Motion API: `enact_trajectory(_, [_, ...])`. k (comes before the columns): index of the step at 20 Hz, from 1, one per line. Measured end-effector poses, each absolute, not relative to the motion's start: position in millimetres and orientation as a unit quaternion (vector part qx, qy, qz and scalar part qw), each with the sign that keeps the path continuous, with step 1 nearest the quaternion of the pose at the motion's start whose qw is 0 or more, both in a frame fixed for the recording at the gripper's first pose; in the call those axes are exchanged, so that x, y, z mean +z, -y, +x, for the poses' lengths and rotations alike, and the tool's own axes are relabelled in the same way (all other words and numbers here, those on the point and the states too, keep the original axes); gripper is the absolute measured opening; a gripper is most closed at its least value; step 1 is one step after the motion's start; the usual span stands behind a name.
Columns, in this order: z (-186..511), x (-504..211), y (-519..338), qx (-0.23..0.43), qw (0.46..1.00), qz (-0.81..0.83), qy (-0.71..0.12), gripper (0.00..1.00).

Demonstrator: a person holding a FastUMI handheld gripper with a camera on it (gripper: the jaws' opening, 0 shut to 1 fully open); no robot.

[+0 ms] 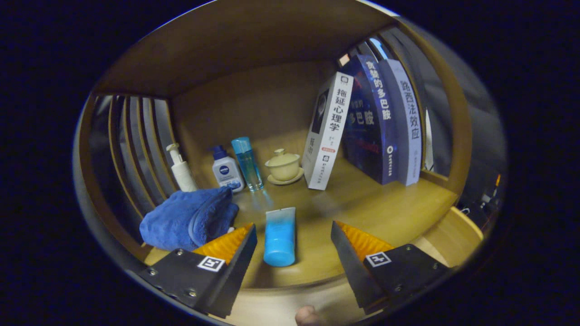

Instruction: Pull open the drawer, take out the items inside it, and place them on the countertop above the cabinet.

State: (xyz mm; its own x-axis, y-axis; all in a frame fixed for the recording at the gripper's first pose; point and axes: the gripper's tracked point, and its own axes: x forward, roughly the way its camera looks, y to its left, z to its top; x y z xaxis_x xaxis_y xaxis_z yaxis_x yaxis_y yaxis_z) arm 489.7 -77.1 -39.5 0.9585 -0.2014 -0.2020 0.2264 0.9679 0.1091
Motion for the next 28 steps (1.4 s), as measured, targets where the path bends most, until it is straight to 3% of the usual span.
enact_trajectory(19, [252,20,33,-0.069,0.995,-0.049,-0.056,0.99])
enact_trajectory(28, [178,-41,34,-0.033,0.996,0.015,-0.08,0.99])
